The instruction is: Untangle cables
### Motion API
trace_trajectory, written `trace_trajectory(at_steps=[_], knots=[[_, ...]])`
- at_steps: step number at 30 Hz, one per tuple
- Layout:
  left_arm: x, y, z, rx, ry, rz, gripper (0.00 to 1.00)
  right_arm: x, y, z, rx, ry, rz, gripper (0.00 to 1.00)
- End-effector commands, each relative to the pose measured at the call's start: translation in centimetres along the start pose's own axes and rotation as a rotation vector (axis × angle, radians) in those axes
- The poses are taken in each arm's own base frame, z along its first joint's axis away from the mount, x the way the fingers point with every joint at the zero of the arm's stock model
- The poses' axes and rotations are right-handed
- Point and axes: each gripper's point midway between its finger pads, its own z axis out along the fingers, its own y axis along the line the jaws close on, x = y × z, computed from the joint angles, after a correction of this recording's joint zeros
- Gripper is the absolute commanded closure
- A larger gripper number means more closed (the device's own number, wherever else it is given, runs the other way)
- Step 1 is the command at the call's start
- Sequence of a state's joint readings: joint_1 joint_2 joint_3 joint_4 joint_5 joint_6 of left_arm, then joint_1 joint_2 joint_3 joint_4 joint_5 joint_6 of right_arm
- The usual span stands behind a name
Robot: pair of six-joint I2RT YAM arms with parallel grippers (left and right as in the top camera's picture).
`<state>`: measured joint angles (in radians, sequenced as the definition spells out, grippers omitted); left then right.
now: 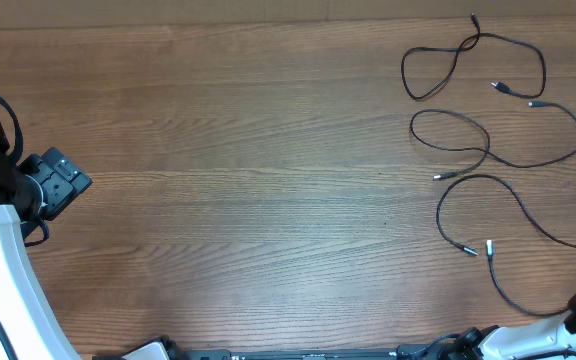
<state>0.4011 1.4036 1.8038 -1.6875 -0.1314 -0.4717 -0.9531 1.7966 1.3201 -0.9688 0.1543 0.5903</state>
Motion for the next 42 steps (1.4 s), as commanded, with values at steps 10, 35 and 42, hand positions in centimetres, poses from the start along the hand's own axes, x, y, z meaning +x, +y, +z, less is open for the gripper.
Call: trace_trajectory(at_steps=[10, 35, 42], knots=[[0.1, 0.1, 0.1, -0.004, 0.007, -0.018, 0.01, 2.5, 8.1, -2.3, -0.487, 0.099, -0.418, 0.96], [0.1, 0.1, 0.1, -0.004, 0.007, -0.018, 0.00, 3.5, 7.9, -2.4, -0.489, 0.150, -0.383, 0.00], [0.1, 0.1, 0.1, -0.004, 0.007, -0.018, 0.01, 5.8, 10.0, -4.3, -0.668, 0.239, -0.443, 0.00]])
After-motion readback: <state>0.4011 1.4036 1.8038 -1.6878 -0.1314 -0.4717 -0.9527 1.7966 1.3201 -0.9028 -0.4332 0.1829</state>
